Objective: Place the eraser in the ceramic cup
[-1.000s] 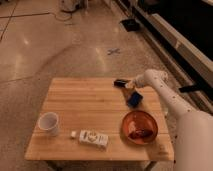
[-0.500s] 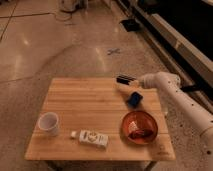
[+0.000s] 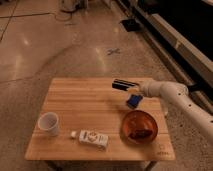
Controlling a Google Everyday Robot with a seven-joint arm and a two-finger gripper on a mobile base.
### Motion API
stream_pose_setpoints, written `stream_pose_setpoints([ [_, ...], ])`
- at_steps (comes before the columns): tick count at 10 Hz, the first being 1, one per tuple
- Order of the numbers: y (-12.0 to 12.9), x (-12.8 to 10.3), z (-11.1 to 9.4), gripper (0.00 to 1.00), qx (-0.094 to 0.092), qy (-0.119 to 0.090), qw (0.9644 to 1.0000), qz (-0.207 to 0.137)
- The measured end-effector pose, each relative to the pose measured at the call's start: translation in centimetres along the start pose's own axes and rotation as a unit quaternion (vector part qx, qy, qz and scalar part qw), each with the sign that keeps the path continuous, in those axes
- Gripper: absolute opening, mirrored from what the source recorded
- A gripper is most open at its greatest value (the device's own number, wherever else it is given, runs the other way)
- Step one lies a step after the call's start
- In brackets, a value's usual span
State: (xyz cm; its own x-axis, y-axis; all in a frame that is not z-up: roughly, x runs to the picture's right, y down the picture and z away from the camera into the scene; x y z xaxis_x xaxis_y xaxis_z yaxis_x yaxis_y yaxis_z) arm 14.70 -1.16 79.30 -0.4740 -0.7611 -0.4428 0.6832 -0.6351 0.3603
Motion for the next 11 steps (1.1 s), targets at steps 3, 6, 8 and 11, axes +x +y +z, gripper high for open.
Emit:
stream_pose_setpoints([
  [3, -4.2, 3.0, -2.3, 0.00, 0.024, 0.031, 0.9984, -0.039],
  [6, -4.4, 3.1, -2.4, 0.00, 0.026, 0.033, 0.9983, -0.041],
  [8, -4.2, 3.0, -2.5, 0.00, 0.024, 0.032, 0.9984, -0.040],
  [11, -5.9, 5.4, -1.0, 0.00, 0.046, 0.034, 0.9943, -0.090],
])
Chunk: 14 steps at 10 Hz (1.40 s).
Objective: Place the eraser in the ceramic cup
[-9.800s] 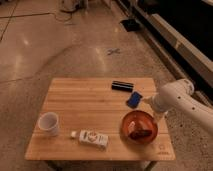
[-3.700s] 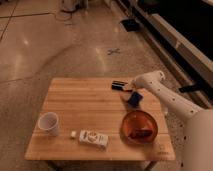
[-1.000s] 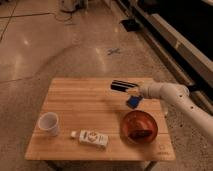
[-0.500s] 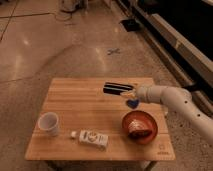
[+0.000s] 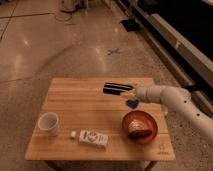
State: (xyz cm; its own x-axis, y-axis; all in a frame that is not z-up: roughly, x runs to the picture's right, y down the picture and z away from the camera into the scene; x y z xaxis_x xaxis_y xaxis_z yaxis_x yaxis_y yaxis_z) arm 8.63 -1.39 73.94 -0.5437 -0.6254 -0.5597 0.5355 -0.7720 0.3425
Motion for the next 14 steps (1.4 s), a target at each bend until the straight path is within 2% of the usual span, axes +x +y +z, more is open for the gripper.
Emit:
stream_pose_setpoints([
  [2, -1.2, 3.4, 1.2, 0.00, 0.024, 0.009, 0.9982, -0.054],
  [4, -3.0, 7.0, 2.2, 0.00, 0.049, 0.021, 0.9926, -0.109],
  [6, -5.6, 9.9, 3.3, 0.00, 0.078, 0.031, 0.9828, -0.164],
  [8, -7.9, 11.1, 4.8, 0.00, 0.104, 0.030, 0.9729, -0.204],
  [9, -9.5, 11.6, 6.0, 0.00, 0.122, 0.028, 0.9660, -0.226],
  [12, -12.5, 11.8, 8.7, 0.00, 0.157, 0.016, 0.9513, -0.265],
  [14, -14.1, 12.4, 10.0, 0.00, 0.177, 0.016, 0.9435, -0.280],
])
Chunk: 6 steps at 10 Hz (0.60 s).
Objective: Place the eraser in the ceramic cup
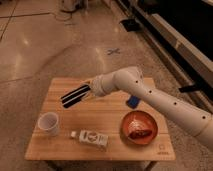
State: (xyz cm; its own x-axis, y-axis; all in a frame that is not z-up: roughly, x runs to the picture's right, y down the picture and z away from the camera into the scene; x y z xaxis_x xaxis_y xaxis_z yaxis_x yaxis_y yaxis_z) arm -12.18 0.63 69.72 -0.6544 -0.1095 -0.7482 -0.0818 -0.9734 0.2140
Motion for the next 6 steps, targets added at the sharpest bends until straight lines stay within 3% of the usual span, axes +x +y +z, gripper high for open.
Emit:
stream_pose_setpoints([
  [3, -0.5, 1.9, 2.1, 0.00, 0.021, 0.010, 0.9996, -0.015],
  [6, -0.5, 1.9, 2.1, 0.00, 0.021, 0.010, 0.9996, -0.015],
])
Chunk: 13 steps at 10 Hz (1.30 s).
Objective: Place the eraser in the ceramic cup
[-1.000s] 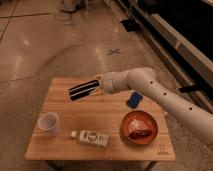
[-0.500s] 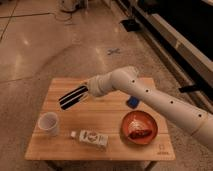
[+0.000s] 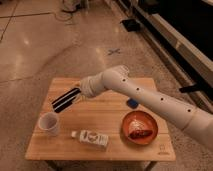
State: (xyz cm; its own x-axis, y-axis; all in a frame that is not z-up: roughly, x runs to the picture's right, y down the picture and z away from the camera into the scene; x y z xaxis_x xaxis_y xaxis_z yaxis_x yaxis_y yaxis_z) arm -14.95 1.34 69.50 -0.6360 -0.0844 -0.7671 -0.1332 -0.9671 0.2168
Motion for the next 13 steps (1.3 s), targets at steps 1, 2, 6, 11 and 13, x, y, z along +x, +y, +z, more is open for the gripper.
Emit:
stream_pose_setpoints([
  [1, 0.0, 0.0, 0.0, 0.00, 0.000, 0.000, 1.0000, 0.000],
  [2, 0.0, 0.1, 0.1, 0.00, 0.001, 0.001, 1.0000, -0.001],
  [6, -0.3, 1.7, 1.6, 0.00, 0.008, -0.001, 0.9996, -0.025],
  [11, -0.3, 6.1, 4.5, 0.00, 0.025, -0.009, 0.9955, -0.091],
  [13, -0.5, 6.3, 5.6, 0.00, 0.031, -0.023, 0.9936, -0.106],
])
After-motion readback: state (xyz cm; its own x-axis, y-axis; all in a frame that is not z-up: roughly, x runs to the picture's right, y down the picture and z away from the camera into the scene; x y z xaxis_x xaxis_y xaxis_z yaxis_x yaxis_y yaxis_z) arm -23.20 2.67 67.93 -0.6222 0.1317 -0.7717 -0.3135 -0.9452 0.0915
